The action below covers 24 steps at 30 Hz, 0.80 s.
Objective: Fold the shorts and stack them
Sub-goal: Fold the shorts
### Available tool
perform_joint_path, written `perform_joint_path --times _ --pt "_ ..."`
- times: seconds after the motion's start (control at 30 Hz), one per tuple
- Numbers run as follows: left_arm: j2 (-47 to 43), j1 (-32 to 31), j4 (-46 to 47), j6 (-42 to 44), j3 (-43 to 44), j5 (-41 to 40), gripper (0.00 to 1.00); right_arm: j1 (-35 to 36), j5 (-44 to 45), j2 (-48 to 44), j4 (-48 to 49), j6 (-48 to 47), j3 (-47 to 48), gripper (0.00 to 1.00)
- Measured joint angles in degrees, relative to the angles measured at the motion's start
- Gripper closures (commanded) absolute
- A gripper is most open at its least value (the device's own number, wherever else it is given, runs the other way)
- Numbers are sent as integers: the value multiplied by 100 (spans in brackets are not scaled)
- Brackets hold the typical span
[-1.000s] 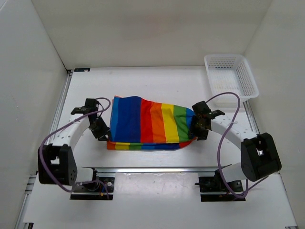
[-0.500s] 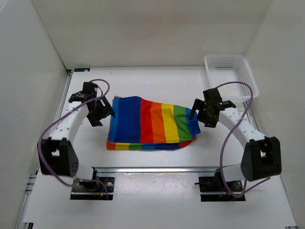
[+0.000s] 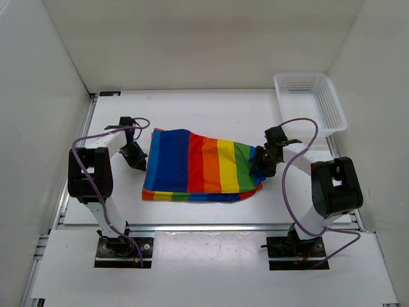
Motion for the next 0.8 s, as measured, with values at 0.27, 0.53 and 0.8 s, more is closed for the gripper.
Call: perform_joint_path --times 0.27,0.53,0.8 --pt "382 -66 111 -4 26 105 90 -4 61 101 243 66 -24 97" --pt "382 -245 138 -7 28 103 90 17 599 -92 -173 122 157 100" --pt "507 -999 153 -199 186 168 90 33 1519 -640 -1172 -166 1054 100"
